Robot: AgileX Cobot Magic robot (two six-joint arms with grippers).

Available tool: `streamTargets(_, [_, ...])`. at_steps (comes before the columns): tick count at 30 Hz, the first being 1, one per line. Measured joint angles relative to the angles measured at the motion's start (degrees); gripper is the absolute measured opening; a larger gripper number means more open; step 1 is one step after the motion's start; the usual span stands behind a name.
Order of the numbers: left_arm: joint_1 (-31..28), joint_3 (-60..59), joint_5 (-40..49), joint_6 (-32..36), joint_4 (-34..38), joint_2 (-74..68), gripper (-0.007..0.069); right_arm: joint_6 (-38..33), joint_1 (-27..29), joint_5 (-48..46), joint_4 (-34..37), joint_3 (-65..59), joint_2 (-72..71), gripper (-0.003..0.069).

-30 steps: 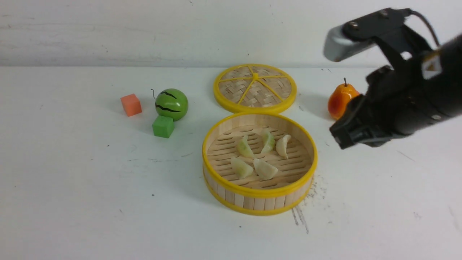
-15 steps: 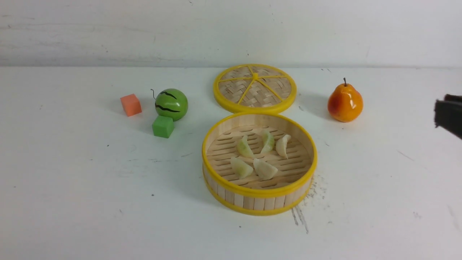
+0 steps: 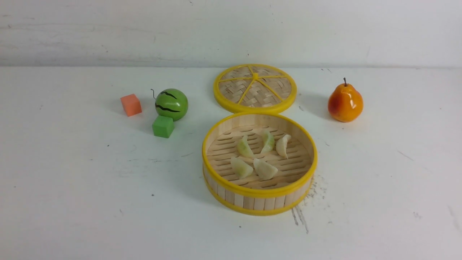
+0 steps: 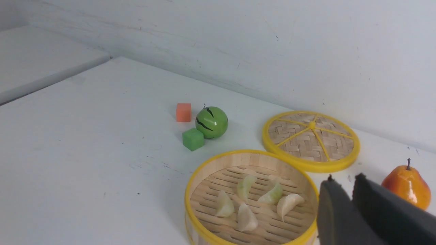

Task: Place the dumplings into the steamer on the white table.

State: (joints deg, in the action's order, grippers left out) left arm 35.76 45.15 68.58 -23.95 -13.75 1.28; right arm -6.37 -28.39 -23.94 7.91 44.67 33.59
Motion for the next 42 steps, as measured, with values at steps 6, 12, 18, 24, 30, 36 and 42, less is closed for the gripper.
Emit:
streamTargets(6, [0.0, 0.0, 0.0, 0.0, 0.0, 0.0, 0.0192, 0.91, 0.0, 2.25, -1.5, -0.07, -0.01, 0.0095])
streamTargets(12, [0.0, 0.0, 0.0, 0.0, -0.04, 0.0, 0.0195, 1.06, 0.39, 8.78, 1.88, -6.7, -4.26, 0.0069])
streamTargets(18, [0.0, 0.0, 0.0, 0.0, -0.04, 0.0, 0.0202, 2.34, 9.3, 13.28, 0.99, -21.96, -16.72, -0.0022])
streamTargets(24, [0.0, 0.0, 0.0, 0.0, -0.04, 0.0, 0.0203, 2.68, 22.52, 12.57, -4.83, -35.75, -28.1, -0.0022])
streamTargets(30, [0.0, 0.0, 0.0, 0.0, -0.1, 0.0, 0.0208, 6.37, 31.56, 10.18, -5.69, -45.08, -34.12, -0.0022])
streamTargets(36, [0.0, 0.0, 0.0, 0.0, -0.1, 0.0, 0.0214, 8.54, 32.23, 4.77, -7.17, -46.19, -34.13, -0.0022])
streamTargets(42, [0.0, 0.0, 0.0, 0.0, -0.1, 0.0, 0.0218, 8.61, 30.01, 2.8, -7.35, -45.81, -34.17, -0.0022])
